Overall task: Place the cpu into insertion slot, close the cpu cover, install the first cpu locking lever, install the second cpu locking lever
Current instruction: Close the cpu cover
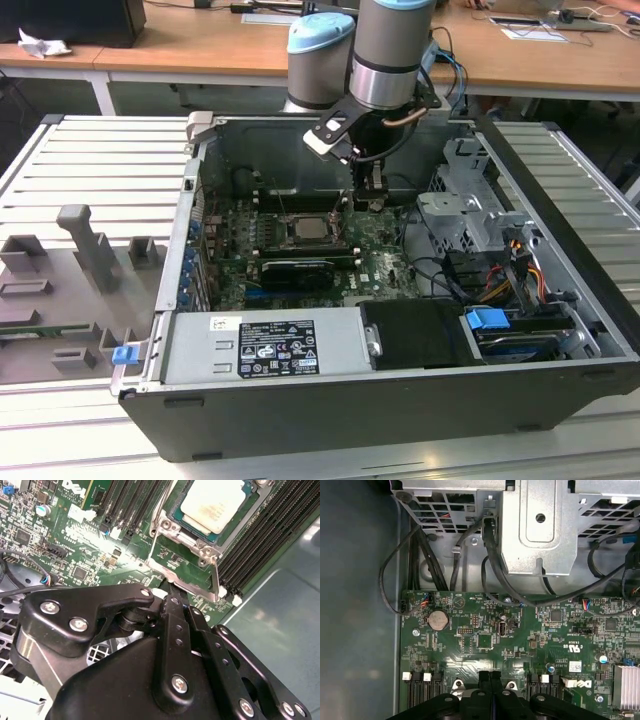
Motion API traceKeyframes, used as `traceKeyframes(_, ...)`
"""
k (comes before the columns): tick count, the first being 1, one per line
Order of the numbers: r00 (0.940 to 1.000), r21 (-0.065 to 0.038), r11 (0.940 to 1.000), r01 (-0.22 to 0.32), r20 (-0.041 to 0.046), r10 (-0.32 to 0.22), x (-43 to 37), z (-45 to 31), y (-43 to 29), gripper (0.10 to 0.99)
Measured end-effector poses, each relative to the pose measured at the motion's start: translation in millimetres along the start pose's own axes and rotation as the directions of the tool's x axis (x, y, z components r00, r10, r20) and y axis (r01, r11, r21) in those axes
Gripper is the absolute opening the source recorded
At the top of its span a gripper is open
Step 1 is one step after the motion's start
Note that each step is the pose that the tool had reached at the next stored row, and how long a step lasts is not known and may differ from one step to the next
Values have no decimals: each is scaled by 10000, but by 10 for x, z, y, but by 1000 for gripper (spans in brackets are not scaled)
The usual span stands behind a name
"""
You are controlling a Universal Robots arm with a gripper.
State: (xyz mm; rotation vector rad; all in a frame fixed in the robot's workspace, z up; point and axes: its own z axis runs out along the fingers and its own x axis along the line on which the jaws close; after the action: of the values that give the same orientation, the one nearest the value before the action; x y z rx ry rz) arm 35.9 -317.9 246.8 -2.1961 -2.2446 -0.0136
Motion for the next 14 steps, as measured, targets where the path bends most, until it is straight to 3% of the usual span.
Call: traceKeyframes(14,10000,0,10000,-1,-1,1,1,0,-35,106)
